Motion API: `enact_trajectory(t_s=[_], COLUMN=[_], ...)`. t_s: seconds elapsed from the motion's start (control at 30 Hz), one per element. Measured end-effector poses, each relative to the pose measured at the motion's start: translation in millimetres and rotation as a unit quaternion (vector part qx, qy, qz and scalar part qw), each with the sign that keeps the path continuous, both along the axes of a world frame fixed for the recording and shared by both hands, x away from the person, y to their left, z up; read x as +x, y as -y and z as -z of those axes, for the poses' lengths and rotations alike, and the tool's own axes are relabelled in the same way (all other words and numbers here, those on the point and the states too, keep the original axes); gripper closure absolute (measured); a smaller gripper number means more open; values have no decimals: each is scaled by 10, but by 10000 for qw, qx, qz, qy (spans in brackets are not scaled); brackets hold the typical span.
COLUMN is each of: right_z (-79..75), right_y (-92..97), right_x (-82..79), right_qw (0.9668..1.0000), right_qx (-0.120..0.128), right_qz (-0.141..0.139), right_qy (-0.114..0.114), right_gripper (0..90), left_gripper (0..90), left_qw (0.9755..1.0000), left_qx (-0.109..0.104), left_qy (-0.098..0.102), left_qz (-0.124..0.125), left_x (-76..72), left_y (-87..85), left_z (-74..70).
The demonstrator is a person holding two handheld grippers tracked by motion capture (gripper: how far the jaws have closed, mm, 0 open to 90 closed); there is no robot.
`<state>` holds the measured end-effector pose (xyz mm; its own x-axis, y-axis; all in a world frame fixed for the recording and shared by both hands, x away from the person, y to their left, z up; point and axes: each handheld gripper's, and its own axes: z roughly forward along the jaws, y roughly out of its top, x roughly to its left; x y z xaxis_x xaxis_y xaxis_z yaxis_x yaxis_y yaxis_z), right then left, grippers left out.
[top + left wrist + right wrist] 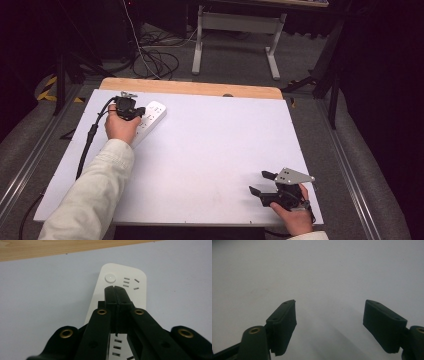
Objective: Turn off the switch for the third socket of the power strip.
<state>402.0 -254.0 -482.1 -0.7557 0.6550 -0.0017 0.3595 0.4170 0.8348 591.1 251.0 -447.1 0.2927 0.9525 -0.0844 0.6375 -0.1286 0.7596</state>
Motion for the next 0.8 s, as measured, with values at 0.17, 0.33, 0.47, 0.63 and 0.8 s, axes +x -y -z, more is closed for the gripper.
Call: enact_trajectory(t_s=[0.17,0.33,0.47,0.63,0.8], right_z=[2,5,7,9,9], right_y=[1,1,1,1,1], right_x=[4,6,8,10,11], right_qw=[10000,10000,10000,10000,10000], right_qx=[9,10,26,24,12], right_qz=[-3,-11,-15,-19,-21], right_qy=[-15,-18,-21,-28,-32], right_gripper=[273,273,273,273,273], left_gripper=[897,897,897,897,897], left_qw=[10000,10000,9999,9998,9997], left_qx=[-10,50,124,210,241], left_qy=[-15,38,-9,12,-3], left_qz=[-54,-55,-39,-65,-95], left_x=[36,64,76,87,93], left_y=[-16,-13,-2,5,5], left_z=[29,69,98,119,121])
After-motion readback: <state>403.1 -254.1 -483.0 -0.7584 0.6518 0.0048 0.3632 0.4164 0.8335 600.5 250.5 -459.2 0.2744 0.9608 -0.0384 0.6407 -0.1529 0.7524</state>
